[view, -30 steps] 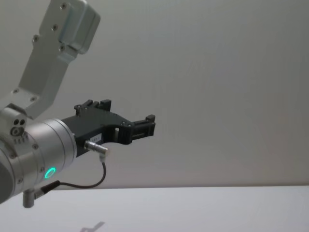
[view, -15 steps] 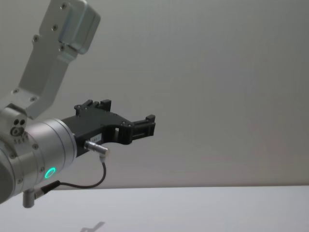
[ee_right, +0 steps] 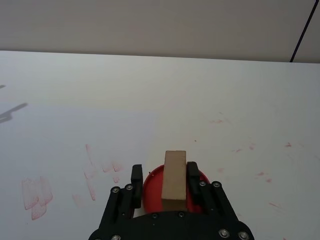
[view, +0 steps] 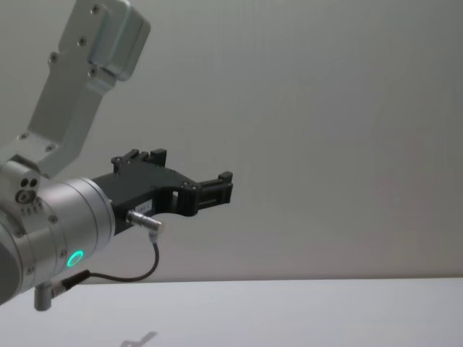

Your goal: Use the one hand to pick up the stamp and affix it onto the A4 paper.

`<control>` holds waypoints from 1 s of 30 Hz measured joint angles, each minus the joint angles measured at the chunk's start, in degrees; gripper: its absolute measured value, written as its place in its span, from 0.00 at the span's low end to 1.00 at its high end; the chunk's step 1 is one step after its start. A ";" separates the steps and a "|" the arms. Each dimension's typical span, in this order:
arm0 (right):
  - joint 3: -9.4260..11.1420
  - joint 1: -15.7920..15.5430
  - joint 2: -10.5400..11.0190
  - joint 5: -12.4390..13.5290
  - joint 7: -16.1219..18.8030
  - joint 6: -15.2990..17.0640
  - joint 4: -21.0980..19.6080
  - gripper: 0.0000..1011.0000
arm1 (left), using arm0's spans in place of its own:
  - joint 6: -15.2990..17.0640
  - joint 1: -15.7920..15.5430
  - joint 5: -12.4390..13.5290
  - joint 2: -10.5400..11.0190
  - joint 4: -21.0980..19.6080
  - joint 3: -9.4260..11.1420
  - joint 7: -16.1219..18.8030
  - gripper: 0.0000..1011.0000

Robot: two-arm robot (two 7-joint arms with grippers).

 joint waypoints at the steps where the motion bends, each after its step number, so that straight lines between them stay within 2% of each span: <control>1: -0.02 0.13 -0.09 -0.16 0.05 0.11 0.08 0.53 | 0.00 0.00 0.00 0.00 0.00 0.00 0.00 0.99; 3: -0.02 0.27 -0.18 -0.29 0.08 0.22 0.16 0.50 | 0.00 0.00 0.00 0.00 0.00 0.00 0.00 0.99; 7: -0.03 0.60 -0.42 -0.69 0.12 0.48 0.35 0.33 | 0.00 0.00 0.00 0.00 0.00 0.00 0.00 0.99; 9: -0.01 0.73 -0.51 -0.87 0.09 0.61 0.44 0.30 | 0.00 0.00 0.00 0.00 0.00 0.00 0.00 0.99; 11: 0.03 0.84 -0.57 -0.95 0.06 0.68 0.50 0.22 | 0.00 0.00 0.00 0.00 0.00 0.00 0.00 0.99; 30: 0.49 1.98 -1.15 -1.86 0.19 -1.00 -1.05 0.22 | 0.00 0.00 0.00 0.00 0.00 0.00 0.00 0.99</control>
